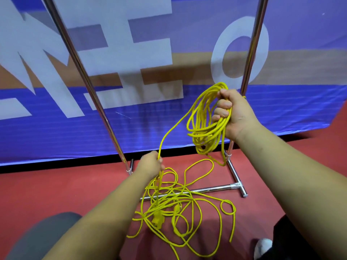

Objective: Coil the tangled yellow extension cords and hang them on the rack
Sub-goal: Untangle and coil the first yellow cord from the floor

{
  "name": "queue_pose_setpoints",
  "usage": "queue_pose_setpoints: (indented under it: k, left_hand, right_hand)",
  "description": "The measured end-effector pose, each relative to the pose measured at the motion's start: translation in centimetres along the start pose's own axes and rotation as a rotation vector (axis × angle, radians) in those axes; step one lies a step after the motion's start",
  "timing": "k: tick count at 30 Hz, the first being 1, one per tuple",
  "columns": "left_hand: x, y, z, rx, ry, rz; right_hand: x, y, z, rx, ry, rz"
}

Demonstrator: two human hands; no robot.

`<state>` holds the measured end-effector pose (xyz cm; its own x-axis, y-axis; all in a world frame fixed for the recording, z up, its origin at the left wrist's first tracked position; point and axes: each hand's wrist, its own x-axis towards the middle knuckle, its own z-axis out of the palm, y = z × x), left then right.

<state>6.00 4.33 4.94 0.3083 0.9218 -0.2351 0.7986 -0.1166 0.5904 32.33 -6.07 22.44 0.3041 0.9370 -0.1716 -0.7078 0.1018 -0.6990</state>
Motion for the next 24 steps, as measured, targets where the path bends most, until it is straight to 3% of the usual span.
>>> queue_pose_setpoints:
  k: [4,10,15,19,24]
  left_hand:
    - [-2.0,5.8,-4.6,-0.409,0.058,0.059]
    - [-5.4,14.3,-12.9,-0.646,0.155,0.31]
    - [-8.5,23.2,-19.5,-0.991,0.182,0.439]
    - [-9.9,26.0,-20.1,-1.047,0.11,0.416]
    - [-10.2,24.5,-17.0,-0.948,0.027,0.343]
  right_hand:
    - [0.1,1.1,0.6,-0.203,0.031,0.017]
    - [-0.7,2.0,2.1,-0.315,0.025,-0.014]
    - [-2.7,2.0,2.4,-0.423,-0.069,-0.089]
    - [-4.9,1.4,2.4,-0.455,-0.118,-0.129]
    - [-6.3,0.9,2.1,-0.38,-0.124,-0.123]
